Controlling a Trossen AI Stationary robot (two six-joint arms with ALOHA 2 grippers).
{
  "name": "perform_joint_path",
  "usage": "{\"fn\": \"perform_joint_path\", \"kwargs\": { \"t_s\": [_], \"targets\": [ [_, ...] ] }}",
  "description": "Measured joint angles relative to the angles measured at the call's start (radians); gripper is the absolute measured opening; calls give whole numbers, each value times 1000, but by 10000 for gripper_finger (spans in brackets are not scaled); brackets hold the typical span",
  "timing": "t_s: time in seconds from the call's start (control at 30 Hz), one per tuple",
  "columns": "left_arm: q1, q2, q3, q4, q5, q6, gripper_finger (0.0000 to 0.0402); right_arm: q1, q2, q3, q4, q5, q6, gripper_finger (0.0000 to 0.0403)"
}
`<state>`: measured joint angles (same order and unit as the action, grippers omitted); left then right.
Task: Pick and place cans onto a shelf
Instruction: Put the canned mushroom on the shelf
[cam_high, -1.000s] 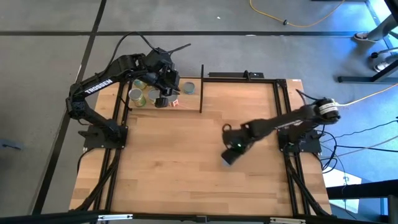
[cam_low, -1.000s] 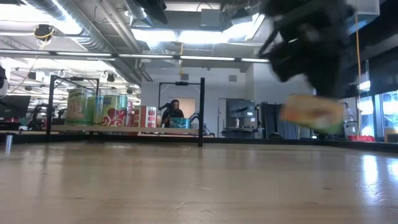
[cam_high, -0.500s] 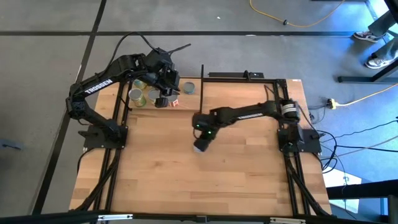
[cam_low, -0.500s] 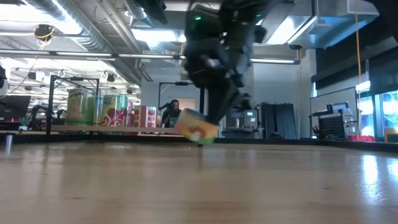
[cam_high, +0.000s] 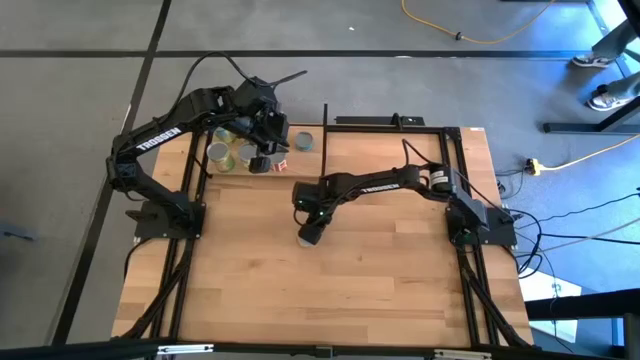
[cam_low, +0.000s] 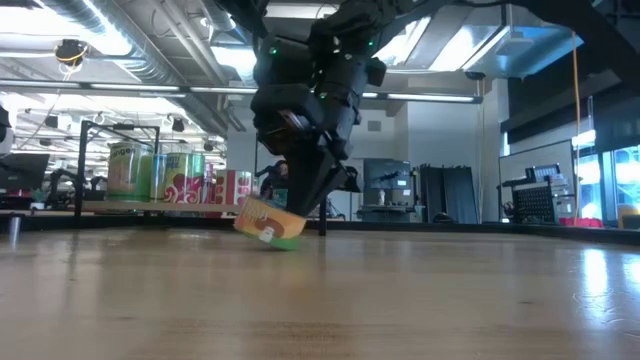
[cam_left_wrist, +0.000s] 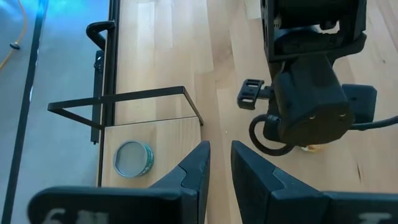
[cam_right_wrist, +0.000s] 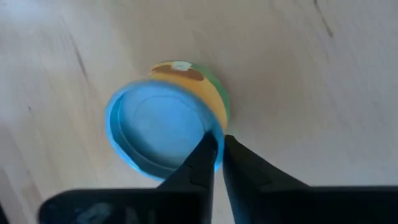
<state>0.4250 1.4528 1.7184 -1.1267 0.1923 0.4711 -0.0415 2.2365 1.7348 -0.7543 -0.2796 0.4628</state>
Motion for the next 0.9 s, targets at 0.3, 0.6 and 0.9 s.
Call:
{"fn": "perform_joint_path", "kwargs": {
  "t_s": [0.3,0.6,0.9],
  "targets": [
    [0,0,0,-3,-1,2,59,-21,-2,27,-28,-54,8,57],
    [0,0,0,-10,-2,3,59,-19,-3,180,-182,-23,-165,55],
    [0,0,0,-191,-48,40,59,8,-5,465,-605,166,-337,49]
  ]
}}
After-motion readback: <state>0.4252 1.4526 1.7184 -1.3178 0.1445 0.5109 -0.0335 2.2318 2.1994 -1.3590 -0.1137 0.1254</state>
